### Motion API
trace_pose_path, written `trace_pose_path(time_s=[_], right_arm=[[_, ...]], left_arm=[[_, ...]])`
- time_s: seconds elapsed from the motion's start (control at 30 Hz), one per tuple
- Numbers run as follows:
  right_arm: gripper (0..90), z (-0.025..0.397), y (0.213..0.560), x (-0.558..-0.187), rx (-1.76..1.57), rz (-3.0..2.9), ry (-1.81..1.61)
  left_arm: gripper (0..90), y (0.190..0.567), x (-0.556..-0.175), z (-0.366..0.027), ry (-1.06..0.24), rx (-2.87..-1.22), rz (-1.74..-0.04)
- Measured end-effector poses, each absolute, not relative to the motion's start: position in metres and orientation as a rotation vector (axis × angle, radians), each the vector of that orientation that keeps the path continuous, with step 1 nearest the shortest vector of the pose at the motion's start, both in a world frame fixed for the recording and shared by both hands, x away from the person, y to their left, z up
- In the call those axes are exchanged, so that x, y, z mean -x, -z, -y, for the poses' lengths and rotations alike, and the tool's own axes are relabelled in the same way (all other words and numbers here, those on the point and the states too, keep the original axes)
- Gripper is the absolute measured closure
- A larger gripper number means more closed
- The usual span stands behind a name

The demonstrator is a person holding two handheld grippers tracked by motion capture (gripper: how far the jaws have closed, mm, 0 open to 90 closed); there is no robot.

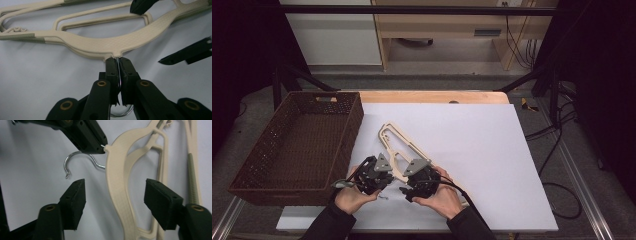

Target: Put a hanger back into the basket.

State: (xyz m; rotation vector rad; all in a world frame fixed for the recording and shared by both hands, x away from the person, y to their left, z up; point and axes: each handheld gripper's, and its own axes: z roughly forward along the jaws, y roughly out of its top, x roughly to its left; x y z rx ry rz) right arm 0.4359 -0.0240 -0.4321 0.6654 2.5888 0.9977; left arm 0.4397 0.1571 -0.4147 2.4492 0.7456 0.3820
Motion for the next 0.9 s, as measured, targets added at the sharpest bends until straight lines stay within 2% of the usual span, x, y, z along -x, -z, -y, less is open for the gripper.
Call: trace_pose_path(time_s=[0.3, 0.5, 0.63, 0.67, 0.83, 0.9], right_arm=[[71.9, 0.019, 0.438, -0.435, -0.559, -2.633, -0.855], [74.1, 0.021, 0.437, -0.434, -0.506, -2.623, -0.837], [76.1, 0.023, 0.437, -0.435, -0.497, -2.634, -0.863], [76.3, 0.024, 0.436, -0.435, -0.496, -2.632, -0.866], [76.9, 0.032, 0.429, -0.435, -0.492, -2.609, -0.913], [77.2, 0.036, 0.426, -0.436, -0.483, -2.599, -0.933]], left_arm=[[85.6, 0.415, -0.439, -0.156, -0.354, -2.438, -0.750], [84.8, 0.414, -0.439, -0.156, -0.340, -2.427, -0.747], [79.0, 0.404, -0.438, -0.164, -0.329, -2.350, -0.751], [76.2, 0.401, -0.437, -0.167, -0.338, -2.316, -0.757], [45.0, 0.378, -0.432, -0.186, -0.364, -2.075, -0.766], [37.3, 0.366, -0.427, -0.197, -0.371, -1.961, -0.757]])
